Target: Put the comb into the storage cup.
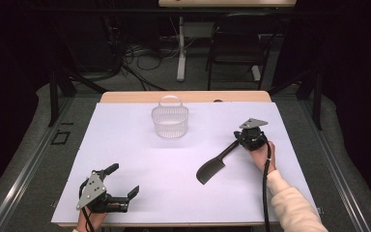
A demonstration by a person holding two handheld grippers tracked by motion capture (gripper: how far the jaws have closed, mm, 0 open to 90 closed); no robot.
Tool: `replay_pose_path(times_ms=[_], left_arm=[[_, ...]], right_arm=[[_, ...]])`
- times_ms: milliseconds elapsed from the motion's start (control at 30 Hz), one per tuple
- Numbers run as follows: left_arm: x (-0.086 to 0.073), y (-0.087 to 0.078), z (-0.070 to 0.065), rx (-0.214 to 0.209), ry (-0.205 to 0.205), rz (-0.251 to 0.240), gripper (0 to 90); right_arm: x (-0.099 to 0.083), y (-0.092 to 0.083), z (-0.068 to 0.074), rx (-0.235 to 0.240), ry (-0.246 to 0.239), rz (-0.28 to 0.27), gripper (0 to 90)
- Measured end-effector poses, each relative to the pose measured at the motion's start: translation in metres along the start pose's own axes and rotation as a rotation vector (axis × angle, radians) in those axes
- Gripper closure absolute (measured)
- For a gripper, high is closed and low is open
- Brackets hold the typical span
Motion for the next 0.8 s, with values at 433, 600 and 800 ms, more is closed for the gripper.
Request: replay_pose_path(times_ms=[433,600,800], left_arm=[[0.000,0.000,0.000,0.002,0.003,-0.001,0.4],[0.000,-0.001,0.000,0.004,0.003,-0.003,0.4],[0.001,-0.001,0.000,0.005,0.004,-0.004,0.3]], right_arm=[[-0.007,0.007,-0.002,-0.032,-0.007,0.080,90.0],[-0.008,0.008,-0.001,-0.029,-0.001,0.106,90.0],[-0.010,0.006,-0.002,-0.027,0.018,0.135,90.0]])
Point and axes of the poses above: each handheld gripper's, and its own axes: y roughly forward along the jaws, x roughly out of its top, z roughly to its left, the point moved 4 cm from there along y, roughly forward along the jaws, and after that the axes turned 6 degrees about x, right-handed, at the moved point
